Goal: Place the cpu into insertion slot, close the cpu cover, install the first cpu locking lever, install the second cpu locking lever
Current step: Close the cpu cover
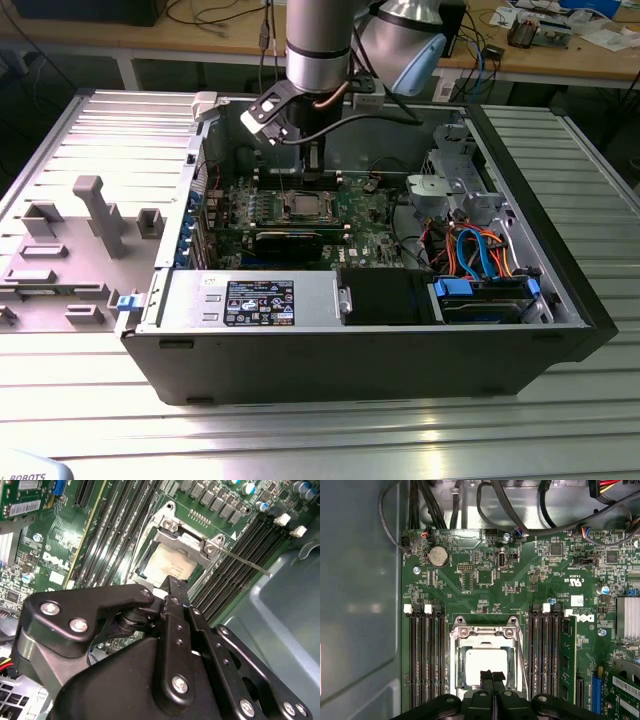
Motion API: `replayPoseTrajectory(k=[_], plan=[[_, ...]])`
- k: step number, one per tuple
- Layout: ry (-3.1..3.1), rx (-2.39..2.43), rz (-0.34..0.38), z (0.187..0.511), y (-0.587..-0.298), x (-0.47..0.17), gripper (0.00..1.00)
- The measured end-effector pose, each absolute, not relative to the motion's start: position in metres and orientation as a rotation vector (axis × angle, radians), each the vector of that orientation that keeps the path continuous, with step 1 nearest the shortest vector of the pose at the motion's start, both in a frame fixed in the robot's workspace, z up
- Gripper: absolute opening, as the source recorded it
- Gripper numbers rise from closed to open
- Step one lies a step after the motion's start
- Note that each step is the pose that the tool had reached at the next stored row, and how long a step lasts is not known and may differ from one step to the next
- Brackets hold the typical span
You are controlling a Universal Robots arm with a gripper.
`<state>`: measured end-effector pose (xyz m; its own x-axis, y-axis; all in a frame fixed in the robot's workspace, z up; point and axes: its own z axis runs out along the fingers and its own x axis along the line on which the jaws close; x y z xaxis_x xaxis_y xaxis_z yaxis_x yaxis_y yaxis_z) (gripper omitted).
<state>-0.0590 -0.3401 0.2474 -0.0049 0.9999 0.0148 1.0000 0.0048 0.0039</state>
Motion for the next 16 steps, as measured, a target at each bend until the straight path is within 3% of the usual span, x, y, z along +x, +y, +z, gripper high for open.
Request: replayPoseTrajectory(k=[16], plan=[[-2.223, -2.208, -0.020, 0.244, -0.340, -0.072, 0.11]])
